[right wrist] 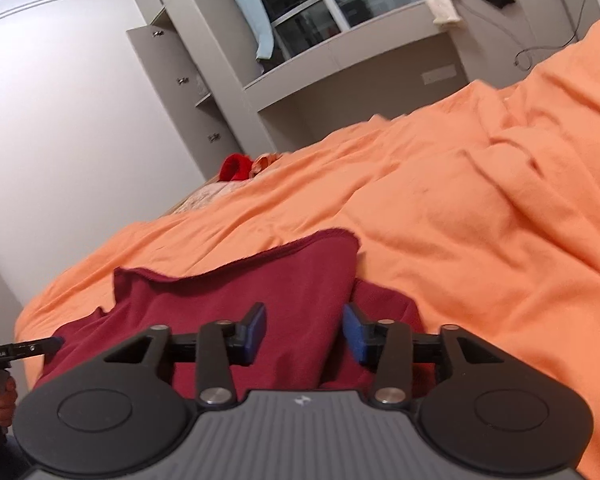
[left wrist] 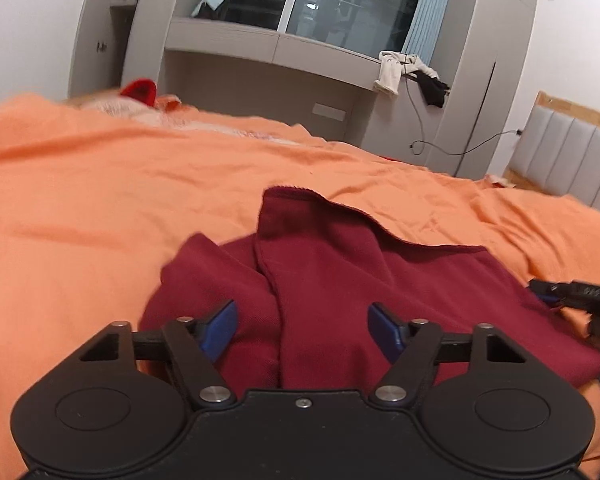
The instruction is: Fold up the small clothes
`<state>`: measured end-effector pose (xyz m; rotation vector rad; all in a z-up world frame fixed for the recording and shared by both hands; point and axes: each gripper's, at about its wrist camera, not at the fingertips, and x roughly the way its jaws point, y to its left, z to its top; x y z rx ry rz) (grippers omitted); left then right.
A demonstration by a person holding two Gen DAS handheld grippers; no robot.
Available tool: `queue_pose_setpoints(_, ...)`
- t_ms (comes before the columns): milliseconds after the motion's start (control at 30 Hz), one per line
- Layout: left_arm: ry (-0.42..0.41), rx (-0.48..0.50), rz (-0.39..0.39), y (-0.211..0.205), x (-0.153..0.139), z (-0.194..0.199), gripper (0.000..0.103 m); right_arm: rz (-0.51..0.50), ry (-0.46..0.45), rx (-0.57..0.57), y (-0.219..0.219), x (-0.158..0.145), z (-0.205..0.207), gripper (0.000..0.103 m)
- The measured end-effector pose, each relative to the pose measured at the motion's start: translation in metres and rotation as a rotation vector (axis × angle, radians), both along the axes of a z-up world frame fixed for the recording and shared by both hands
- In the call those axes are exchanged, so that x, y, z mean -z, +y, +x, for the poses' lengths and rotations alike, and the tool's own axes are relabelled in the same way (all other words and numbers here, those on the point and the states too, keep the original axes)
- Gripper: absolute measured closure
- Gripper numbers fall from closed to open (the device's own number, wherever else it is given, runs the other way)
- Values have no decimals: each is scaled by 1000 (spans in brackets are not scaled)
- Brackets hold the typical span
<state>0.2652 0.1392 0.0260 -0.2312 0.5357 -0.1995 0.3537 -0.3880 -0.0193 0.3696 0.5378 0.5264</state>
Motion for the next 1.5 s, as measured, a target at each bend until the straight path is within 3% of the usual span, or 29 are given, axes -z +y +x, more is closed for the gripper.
queue_pose_setpoints(167, 50, 24, -78, 3, 7, 0, 55, -28, 7, -9, 9, 0, -3, 47)
queue_pose_setpoints(200, 60, 28, -74, 0, 8, 2, 71, -40, 6, -2, 11, 0, -3, 49)
queue_pose_setpoints(233, 69, 26, -72, -2, 10, 3, 92, -53, 7, 6, 14, 1, -4, 60)
queue_pose_setpoints(267, 70, 18, -71, -4, 11, 3, 97, -67, 6, 16, 16, 1, -4, 74)
queue_pose_setpoints(333, 48, -7, -78, -6, 10, 1, 97, -89, -4, 46, 18, 0, -6, 87)
queue_pose_setpoints(433, 1, -71, -70, -10, 6, -11, 97, -86, -37, 72, 17, -5, -10, 94)
queue_pose_setpoints(600, -35, -144, -93, -12, 4, -38, 98, -124, -52, 91, 22, -10, -19, 95)
queue_pose_setpoints(733, 25, -169, -80, -14, 13, -38, 97, -166, -22, 95, 24, -5, -19, 95)
queue_pose_setpoints(867, 26, -168, -71, -15, 14, -36, 97, -176, -18, 99, 23, -4, -21, 93)
queue_pose_setpoints(933, 24, -167, -61, -16, 14, -35, 93, -184, -24, 106, 21, -5, -22, 89)
queue_pose_setpoints(1100, 14, -173, -61, -12, 16, -39, 79, -266, -55, 128, 26, -6, -30, 64)
queue_pose_setpoints(1167, 7, -177, -69, -11, 16, -40, 76, -298, -74, 130, 29, -7, -33, 48)
queue_pose_setpoints(1267, -22, -187, -82, -9, 14, -45, 58, -334, -103, 139, 32, -9, -38, 36)
queue_pose_setpoints(1333, -58, -242, -74, -6, 10, -49, 32, -340, -116, 142, 33, -10, -40, 33)
queue_pose_setpoints(1467, -91, -315, -93, 6, 5, -54, 23, -327, -126, 151, 28, -11, -42, 22)
queue_pose_setpoints(1500, -92, -340, -99, 10, 5, -54, 15, -323, -129, 155, 28, -11, -42, 20)
